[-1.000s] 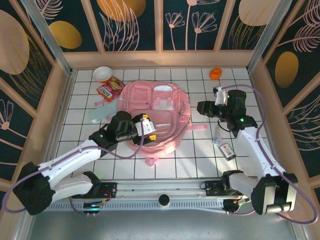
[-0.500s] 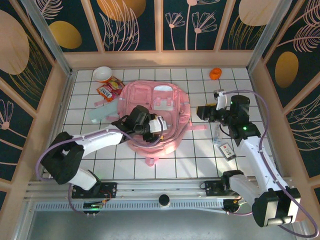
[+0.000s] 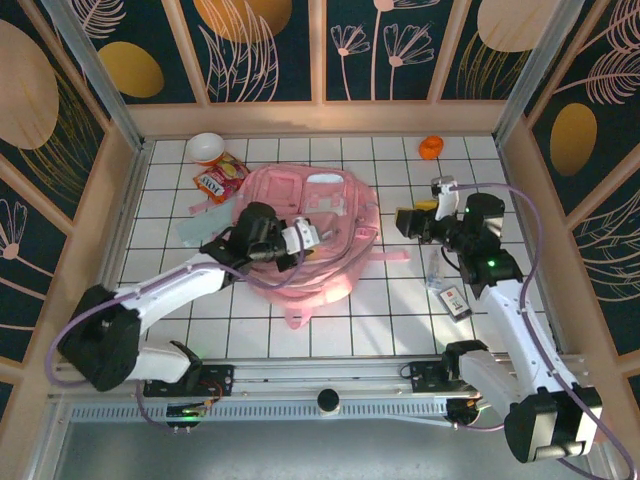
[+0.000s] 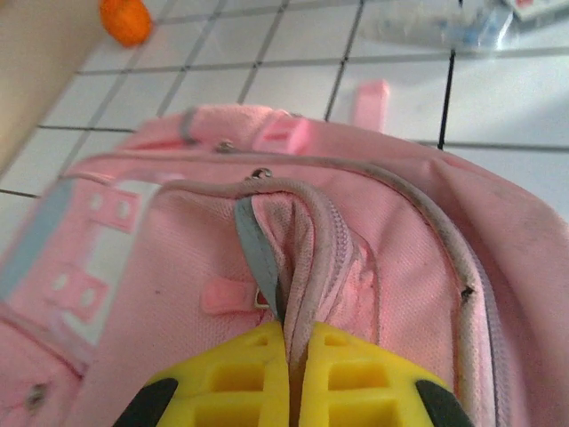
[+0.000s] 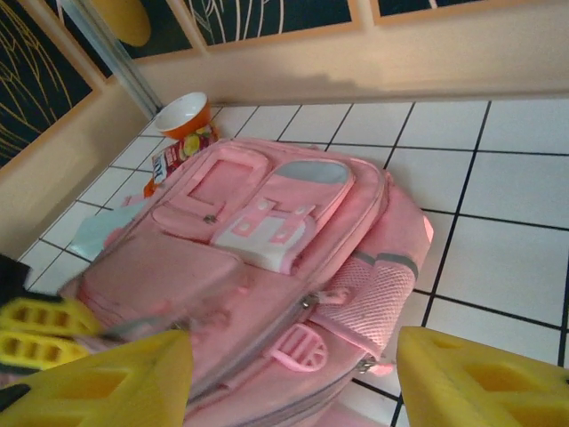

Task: Pack the student bag

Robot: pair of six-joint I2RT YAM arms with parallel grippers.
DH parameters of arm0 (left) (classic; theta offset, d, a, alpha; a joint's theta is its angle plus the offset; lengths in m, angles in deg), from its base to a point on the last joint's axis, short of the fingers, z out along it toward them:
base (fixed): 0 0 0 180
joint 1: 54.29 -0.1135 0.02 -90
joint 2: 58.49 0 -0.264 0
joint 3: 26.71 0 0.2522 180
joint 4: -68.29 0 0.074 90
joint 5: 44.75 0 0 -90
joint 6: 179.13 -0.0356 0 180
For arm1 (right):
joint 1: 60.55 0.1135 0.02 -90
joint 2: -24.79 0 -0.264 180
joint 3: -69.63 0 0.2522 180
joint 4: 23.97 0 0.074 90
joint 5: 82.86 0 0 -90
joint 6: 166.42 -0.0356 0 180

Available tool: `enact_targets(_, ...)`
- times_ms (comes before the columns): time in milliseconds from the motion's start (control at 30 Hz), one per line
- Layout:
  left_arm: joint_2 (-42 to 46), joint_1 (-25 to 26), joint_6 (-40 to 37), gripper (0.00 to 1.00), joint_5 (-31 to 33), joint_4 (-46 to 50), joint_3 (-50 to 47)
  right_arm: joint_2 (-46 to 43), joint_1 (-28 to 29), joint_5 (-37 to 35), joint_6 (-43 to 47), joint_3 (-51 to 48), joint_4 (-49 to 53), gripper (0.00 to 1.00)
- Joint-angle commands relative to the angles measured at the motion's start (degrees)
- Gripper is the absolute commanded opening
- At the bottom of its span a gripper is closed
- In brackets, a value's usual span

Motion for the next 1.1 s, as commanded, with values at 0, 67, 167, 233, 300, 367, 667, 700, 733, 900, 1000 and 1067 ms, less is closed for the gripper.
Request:
enact_targets(0, 5.1, -1.4, 3.5, 0.0, -7.6, -6.6, 0.7, 4.3, -0.2, 6.0, 10.4, 0.1, -1.3, 0.63)
enact_targets(67, 6.1, -2.4, 3.9, 0.0, -8.7, -6.5, 0.9, 8.2, -0.3, 6.3, 15.1, 2.4, 1.3, 0.68)
enact_targets(167, 7.1, -3.6, 5.4, 0.0, -9.5, -8.3, 0.7, 14.4, -0.3, 6.6, 23.0, 5.9, 4.2, 0.7)
enact_targets(233, 7.3, -4.1, 6.1, 0.0, -9.9, -9.7, 0.8, 18.6, -0.1, 7.6, 28.5, 8.0, 5.5, 0.7)
enact_targets(300, 7.2, -4.2, 5.8, 0.0, -10.0, -9.7, 1.5, 22.5, -0.1, 9.2, 33.6, 9.8, 6.6, 0.69)
enact_targets(367, 7.0, -4.3, 4.9, 0.0, -10.1, -8.9, 2.2, 25.8, -0.1, 11.8, 39.7, 11.6, 8.1, 0.69)
enact_targets(667, 6.5, -4.3, 2.0, 0.0, -11.0, -4.4, 4.4, 41.0, 1.1, 21.7, 63.1, 21.4, 18.8, 0.68)
enact_targets(700, 6.6, -4.4, 1.9, 0.0, -10.8, -4.2, 4.5, 42.7, 1.3, 22.4, 64.0, 22.5, 19.6, 0.68)
enact_targets(733, 6.7, -4.3, 1.9, 0.0, -10.6, -4.2, 4.5, 44.1, 1.6, 22.8, 63.9, 23.5, 19.5, 0.68)
enact_targets(900, 6.5, -4.3, 2.1, 0.0, -9.4, -4.4, 4.4, 50.4, 3.5, 23.0, 65.9, 27.2, 20.7, 0.67)
enact_targets(1000, 6.0, -4.3, 1.9, 0.0, -9.5, -4.1, 4.9, 53.9, 3.8, 23.7, 67.2, 29.8, 23.4, 0.65)
enact_targets(1067, 5.6, -4.3, 1.7, 0.0, -9.7, -3.6, 5.6, 55.3, 3.9, 24.5, 67.8, 30.8, 24.6, 0.64)
